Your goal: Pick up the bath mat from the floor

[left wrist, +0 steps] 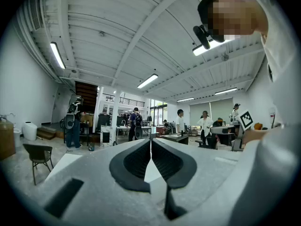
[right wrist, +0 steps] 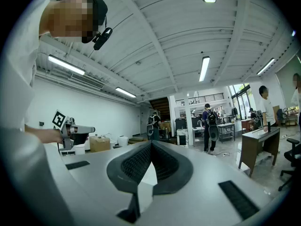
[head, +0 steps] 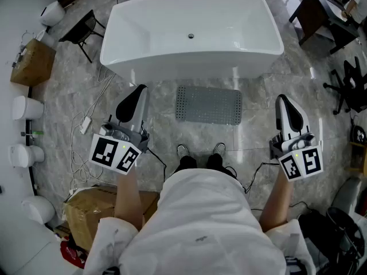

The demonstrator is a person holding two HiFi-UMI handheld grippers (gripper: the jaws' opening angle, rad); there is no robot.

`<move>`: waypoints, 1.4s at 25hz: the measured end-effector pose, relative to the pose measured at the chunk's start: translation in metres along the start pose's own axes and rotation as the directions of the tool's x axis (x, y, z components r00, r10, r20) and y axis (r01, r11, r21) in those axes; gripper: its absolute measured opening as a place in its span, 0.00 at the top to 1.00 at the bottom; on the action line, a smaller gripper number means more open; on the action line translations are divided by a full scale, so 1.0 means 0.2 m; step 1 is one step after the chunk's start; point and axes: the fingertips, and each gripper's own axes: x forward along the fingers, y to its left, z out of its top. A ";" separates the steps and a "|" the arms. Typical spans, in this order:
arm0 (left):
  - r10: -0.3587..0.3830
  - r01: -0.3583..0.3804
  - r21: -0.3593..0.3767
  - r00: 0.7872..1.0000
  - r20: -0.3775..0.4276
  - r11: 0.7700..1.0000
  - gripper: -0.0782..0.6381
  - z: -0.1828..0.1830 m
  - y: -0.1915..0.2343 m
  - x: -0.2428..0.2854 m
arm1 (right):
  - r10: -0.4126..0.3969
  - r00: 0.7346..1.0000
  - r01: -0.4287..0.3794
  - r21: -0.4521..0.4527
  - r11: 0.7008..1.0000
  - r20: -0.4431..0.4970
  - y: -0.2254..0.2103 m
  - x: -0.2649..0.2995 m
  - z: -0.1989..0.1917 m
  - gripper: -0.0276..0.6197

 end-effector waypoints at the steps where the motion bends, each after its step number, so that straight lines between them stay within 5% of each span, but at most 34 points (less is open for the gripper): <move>1: 0.000 0.000 0.003 1.000 0.001 1.000 0.87 0.01 0.00 0.01 | -0.002 1.000 0.002 -0.003 1.000 0.000 -0.01 0.00 0.01 0.95; 17: -0.001 0.001 0.009 1.000 0.009 1.000 0.87 0.05 -0.04 0.05 | -0.015 0.999 0.014 0.029 0.999 0.036 -0.09 -0.05 0.05 0.95; 35: 0.047 -0.049 -0.029 0.996 -0.073 0.998 0.87 -0.19 -0.23 0.15 | -0.005 0.998 0.013 0.128 0.992 -0.061 -0.31 -0.19 -0.25 0.95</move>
